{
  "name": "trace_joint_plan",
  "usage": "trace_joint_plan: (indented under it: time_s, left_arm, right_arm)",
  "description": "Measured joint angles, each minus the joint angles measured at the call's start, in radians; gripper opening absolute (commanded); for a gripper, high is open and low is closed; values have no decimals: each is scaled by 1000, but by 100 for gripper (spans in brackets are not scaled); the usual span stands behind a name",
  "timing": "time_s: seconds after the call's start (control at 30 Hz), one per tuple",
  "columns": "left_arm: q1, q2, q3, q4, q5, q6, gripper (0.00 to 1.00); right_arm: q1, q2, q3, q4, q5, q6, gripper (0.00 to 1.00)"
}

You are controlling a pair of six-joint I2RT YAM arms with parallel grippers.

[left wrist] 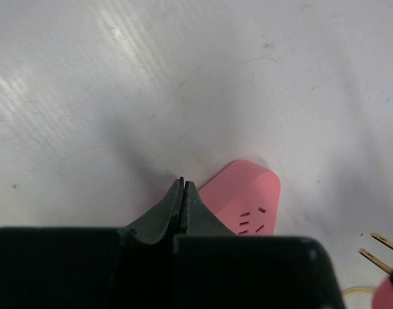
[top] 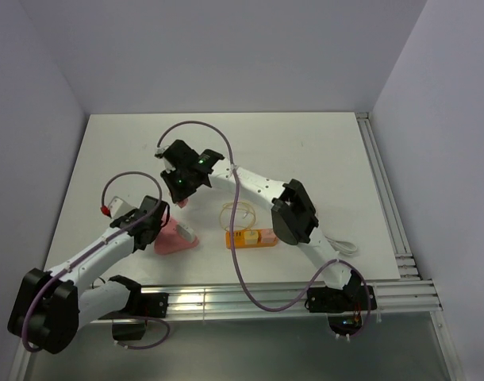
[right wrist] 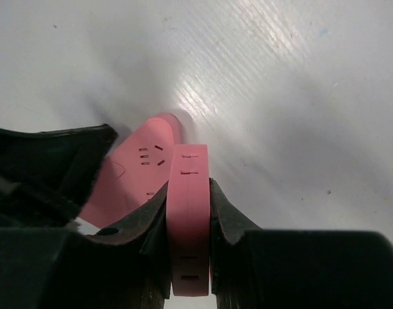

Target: Insert the plug

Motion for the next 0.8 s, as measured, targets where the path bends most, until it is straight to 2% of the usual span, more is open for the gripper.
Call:
trace_joint_plan:
  time_s: [0.13, 0.23, 0.43, 0.8]
  left_arm:
    - [0, 29, -2, 104, 56, 76, 0]
    - [2, 3, -27, 211, 118, 124, 0]
    - [2, -42, -85, 313, 230, 175, 0]
    - [2, -169, -114, 285, 260, 180, 0]
  right_arm:
    - [-1, -30, 0, 13, -9, 0, 0]
    - [0, -38, 0, 16, -26, 0, 0]
    - [3, -38, 0, -19, -46, 4, 0]
    - [32, -28, 18, -143, -43, 53, 0]
